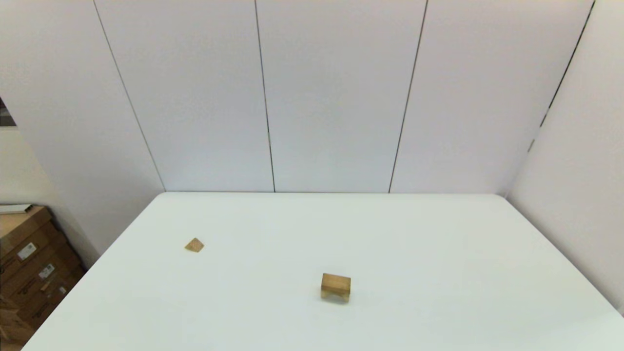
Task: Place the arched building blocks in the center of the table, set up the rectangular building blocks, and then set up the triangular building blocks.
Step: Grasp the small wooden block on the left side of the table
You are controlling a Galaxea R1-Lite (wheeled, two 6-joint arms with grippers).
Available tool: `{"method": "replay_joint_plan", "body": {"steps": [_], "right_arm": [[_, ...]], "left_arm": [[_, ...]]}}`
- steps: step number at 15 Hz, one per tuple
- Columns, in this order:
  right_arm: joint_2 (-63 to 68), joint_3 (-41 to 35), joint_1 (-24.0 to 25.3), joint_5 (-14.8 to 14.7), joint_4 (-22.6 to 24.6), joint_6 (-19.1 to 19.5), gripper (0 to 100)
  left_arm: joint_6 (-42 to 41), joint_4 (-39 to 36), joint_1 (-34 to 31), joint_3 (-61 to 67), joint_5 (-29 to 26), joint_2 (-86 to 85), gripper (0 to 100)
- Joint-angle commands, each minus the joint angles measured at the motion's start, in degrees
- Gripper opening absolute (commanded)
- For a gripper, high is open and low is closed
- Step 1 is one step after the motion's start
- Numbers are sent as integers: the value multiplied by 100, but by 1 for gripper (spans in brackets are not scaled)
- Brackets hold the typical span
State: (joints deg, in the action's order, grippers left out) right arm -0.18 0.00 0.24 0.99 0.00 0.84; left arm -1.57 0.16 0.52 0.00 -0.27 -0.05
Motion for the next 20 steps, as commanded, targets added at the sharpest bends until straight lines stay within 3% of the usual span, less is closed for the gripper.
{"method": "replay_joint_plan", "body": {"steps": [1, 15, 20], "right_arm": [[9, 0, 2, 7, 0, 4, 100], [9, 0, 2, 7, 0, 4, 100], [9, 0, 2, -2, 0, 4, 100]], "left_arm": [[-1, 2, 0, 0, 0, 5, 100], [-168, 98, -8, -70, -52, 58, 100], [-335, 1048, 0, -1705, -70, 2141, 100]]}}
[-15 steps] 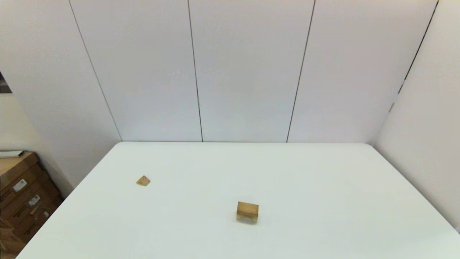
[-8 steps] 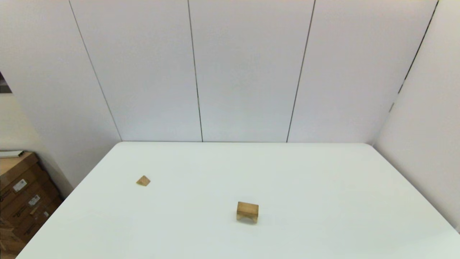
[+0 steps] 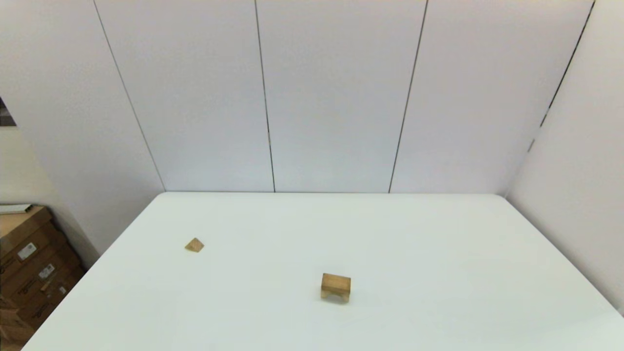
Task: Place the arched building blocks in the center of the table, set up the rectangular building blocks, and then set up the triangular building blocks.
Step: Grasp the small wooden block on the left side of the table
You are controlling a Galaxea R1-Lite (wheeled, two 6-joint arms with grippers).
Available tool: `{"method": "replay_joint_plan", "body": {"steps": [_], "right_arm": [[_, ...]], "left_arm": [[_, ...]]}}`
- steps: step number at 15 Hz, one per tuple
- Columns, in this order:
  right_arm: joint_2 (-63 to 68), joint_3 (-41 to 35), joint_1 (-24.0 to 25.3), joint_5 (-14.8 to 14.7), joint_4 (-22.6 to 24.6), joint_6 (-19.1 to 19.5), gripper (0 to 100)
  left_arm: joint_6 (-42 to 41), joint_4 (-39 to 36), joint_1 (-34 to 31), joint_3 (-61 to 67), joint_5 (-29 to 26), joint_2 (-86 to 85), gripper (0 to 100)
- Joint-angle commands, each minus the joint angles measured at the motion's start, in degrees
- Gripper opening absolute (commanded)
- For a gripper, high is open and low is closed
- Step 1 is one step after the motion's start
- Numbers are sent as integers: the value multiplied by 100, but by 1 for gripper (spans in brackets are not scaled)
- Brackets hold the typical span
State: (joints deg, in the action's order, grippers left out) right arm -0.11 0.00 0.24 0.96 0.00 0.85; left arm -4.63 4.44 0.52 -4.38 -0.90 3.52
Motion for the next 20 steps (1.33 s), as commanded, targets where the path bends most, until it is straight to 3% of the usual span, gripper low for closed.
{"method": "replay_joint_plan", "body": {"steps": [1, 5, 9, 13, 16, 20], "right_arm": [[2, 0, 2, 9, 0, 3, 100], [2, 0, 2, 9, 0, 3, 100], [2, 0, 2, 9, 0, 3, 100], [2, 0, 2, 0, 0, 3, 100], [2, 0, 2, 9, 0, 3, 100], [2, 0, 2, 0, 0, 3, 100]], "left_arm": [[-38, 822, 0, -1716, -6, 2390, 100], [-29, 1507, 0, -4080, 2, 5466, 100], [200, 1507, -8, -6022, 55, 8630, 100], [1773, 1718, 0, -7393, 108, 10608, 100], [2959, 2369, 27, -8132, 530, 11654, 100], [4313, 2993, 62, -8756, 661, 12541, 100]]}}
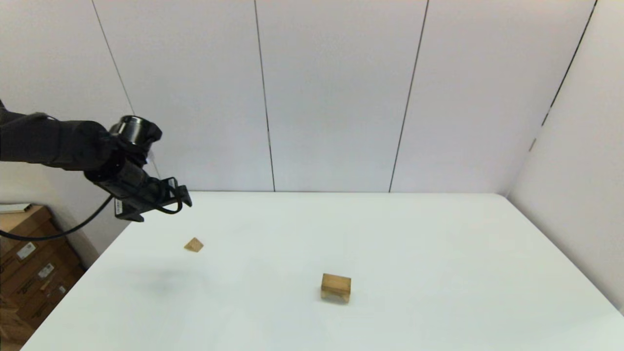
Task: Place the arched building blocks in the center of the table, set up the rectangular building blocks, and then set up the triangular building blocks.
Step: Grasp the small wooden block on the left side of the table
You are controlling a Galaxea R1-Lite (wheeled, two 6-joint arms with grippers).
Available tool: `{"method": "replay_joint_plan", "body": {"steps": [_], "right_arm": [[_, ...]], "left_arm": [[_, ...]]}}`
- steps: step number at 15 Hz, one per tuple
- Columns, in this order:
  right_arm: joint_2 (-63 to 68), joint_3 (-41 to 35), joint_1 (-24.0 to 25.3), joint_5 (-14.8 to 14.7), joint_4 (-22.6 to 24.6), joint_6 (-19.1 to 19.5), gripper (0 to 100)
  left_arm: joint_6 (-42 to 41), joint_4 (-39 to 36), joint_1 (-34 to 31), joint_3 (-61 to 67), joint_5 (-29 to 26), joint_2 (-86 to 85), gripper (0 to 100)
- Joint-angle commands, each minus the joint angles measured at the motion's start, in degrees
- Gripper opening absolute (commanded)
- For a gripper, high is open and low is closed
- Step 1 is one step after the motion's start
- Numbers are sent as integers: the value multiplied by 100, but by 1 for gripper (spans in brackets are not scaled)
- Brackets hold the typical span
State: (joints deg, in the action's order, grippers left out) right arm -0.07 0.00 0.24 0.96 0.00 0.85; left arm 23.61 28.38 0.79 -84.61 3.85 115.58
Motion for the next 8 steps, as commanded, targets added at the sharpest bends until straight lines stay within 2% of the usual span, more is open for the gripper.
{"method": "replay_joint_plan", "body": {"steps": [1, 8], "right_arm": [[-1, 0, 2, 0, 0, 3, 100], [-1, 0, 2, 0, 0, 3, 100]], "left_arm": [[1901, 660, 53, -969, 195, 1599, 100], [3097, 845, 193, -1804, 151, 2329, 100]]}}
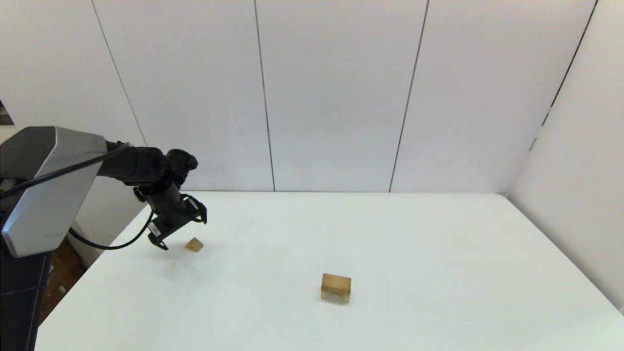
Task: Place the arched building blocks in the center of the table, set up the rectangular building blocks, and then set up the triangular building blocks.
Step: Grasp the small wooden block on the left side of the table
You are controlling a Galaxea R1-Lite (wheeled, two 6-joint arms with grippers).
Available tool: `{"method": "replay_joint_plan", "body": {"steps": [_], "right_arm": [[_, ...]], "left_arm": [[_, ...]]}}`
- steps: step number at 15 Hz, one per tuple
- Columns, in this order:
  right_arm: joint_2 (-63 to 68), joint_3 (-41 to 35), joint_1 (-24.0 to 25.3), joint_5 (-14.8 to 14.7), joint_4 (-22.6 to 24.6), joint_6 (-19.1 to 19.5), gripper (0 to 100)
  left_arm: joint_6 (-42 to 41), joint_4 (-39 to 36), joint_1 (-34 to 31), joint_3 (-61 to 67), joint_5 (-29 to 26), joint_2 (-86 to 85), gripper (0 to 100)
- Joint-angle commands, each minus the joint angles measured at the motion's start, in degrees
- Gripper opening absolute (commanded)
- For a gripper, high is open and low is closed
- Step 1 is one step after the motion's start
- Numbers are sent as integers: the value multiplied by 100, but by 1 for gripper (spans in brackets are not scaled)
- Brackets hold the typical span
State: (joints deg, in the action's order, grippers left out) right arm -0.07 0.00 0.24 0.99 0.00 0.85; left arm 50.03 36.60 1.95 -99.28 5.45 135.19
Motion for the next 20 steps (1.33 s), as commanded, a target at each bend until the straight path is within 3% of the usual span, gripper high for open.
{"method": "replay_joint_plan", "body": {"steps": [1, 19, 20], "right_arm": [[-1, 0, 2, 7, 0, 3, 100], [-1, 0, 2, 7, 0, 3, 100], [-1, 0, 2, 7, 0, 3, 100]], "left_arm": [[552, 32, 86, -417, -9, 429, 100], [1097, 260, 77, -865, -9, 868, 100], [1123, 269, 77, -900, -9, 886, 0]]}}
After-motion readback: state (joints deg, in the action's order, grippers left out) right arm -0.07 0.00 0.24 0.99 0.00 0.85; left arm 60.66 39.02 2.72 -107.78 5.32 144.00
